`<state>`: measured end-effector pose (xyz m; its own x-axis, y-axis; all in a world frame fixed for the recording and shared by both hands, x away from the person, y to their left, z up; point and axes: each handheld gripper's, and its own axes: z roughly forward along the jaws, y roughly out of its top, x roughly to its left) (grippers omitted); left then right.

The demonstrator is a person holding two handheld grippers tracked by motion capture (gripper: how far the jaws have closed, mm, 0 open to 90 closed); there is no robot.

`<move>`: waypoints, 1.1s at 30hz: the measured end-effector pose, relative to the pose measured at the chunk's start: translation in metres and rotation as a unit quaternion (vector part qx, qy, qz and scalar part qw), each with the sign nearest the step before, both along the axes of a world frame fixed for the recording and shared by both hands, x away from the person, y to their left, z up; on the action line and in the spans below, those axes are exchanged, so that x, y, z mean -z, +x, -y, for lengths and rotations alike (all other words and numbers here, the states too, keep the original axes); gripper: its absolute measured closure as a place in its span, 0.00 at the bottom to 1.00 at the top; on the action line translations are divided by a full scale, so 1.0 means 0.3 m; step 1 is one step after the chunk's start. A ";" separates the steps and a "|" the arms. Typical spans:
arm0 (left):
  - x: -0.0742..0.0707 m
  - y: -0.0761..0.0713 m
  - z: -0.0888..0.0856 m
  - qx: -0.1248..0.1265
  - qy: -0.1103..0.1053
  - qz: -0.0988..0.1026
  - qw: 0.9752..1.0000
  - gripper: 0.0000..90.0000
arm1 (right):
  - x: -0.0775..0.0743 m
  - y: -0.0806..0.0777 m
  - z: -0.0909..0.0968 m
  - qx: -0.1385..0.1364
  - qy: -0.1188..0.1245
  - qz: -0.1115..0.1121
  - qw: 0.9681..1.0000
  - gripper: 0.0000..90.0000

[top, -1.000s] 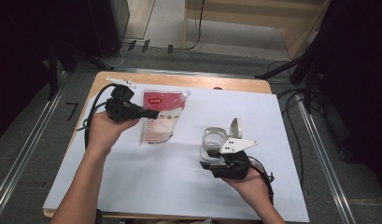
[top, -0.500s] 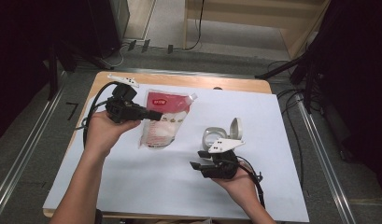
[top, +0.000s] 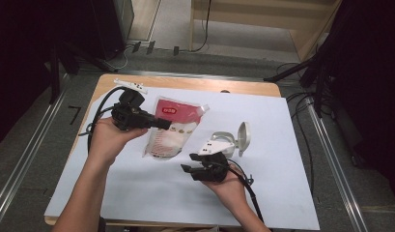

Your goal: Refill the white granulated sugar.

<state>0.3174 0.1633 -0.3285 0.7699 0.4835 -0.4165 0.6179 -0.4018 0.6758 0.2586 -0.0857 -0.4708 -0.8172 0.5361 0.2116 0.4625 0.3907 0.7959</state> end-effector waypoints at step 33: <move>0.042 0.005 0.052 -0.002 -0.032 -0.039 0.999 0.99 | 0.051 -0.083 -0.124 -0.015 0.013 0.101 0.995 0.64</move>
<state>0.3190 0.1478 -0.3411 0.7325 0.4572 -0.5044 0.6706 -0.3572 0.6501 0.2336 -0.0486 -0.4862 -0.8603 0.5069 0.0549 0.2801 0.3800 0.8816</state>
